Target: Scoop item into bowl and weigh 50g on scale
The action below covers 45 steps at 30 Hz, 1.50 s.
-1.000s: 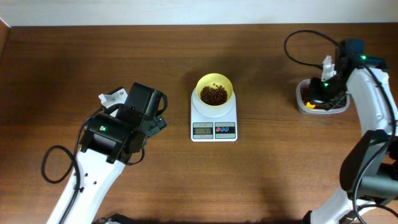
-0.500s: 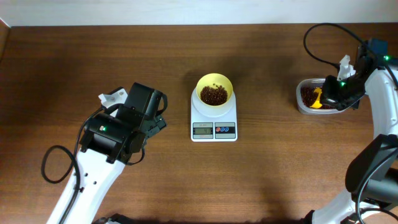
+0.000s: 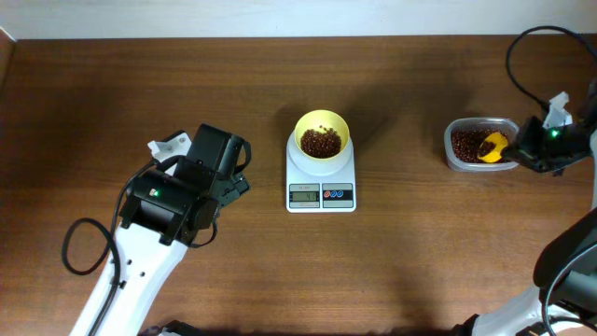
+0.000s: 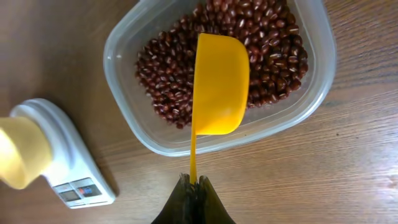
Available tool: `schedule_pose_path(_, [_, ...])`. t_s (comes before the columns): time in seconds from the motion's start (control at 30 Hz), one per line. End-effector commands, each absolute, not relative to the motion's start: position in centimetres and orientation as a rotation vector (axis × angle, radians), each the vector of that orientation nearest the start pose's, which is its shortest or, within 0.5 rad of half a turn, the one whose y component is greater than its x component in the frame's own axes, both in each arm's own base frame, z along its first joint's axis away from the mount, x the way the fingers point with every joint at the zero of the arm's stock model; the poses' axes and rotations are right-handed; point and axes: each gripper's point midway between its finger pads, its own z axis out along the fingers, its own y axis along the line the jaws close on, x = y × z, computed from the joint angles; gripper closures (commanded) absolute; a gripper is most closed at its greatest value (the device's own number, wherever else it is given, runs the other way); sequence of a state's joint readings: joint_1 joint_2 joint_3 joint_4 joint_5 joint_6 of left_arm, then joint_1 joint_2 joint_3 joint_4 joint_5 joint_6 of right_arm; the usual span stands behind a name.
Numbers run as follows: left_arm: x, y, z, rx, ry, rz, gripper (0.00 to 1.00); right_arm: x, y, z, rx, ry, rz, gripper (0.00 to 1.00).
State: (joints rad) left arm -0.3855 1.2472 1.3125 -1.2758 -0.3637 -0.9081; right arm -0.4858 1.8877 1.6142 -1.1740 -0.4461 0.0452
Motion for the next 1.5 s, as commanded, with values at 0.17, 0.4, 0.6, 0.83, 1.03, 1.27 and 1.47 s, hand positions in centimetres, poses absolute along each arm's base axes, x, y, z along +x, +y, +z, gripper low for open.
schedule_pose_path(0.17, [26.3,-3.8,22.4,-0.771,2.508,0.099,0.01,37.9,-12.2,16.8,0.727,2.587,0.795,0.96])
schedule_pose_path(0.4, [26.3,-3.8,22.4,-0.771,2.508,0.099,0.01,38.2,-11.2,17.7,0.706,2.539,0.904,0.96])
schedule_pose_path(0.6, [26.3,-3.8,22.4,-0.771,2.508,0.099,0.01,38.0,-10.8,17.9,0.707,2.531,0.948,0.96])
schedule_pose_path(0.83, [26.3,-3.8,22.4,-0.771,2.508,0.099,0.01,39.1,-8.3,20.7,0.629,2.39,1.203,0.96])
schedule_pose_path(1.03, [26.3,-3.8,22.4,-0.771,2.508,0.099,0.01,39.7,-4.8,21.1,0.53,2.414,1.271,0.96])
schedule_pose_path(1.27, [26.3,-3.8,22.4,-0.771,2.508,0.099,0.01,40.7,4.7,22.3,0.205,2.447,1.407,0.96])
schedule_pose_path(1.47, [26.3,-3.8,22.4,-0.771,2.508,0.099,0.01,40.8,11.0,22.7,-0.009,2.462,1.442,0.96])
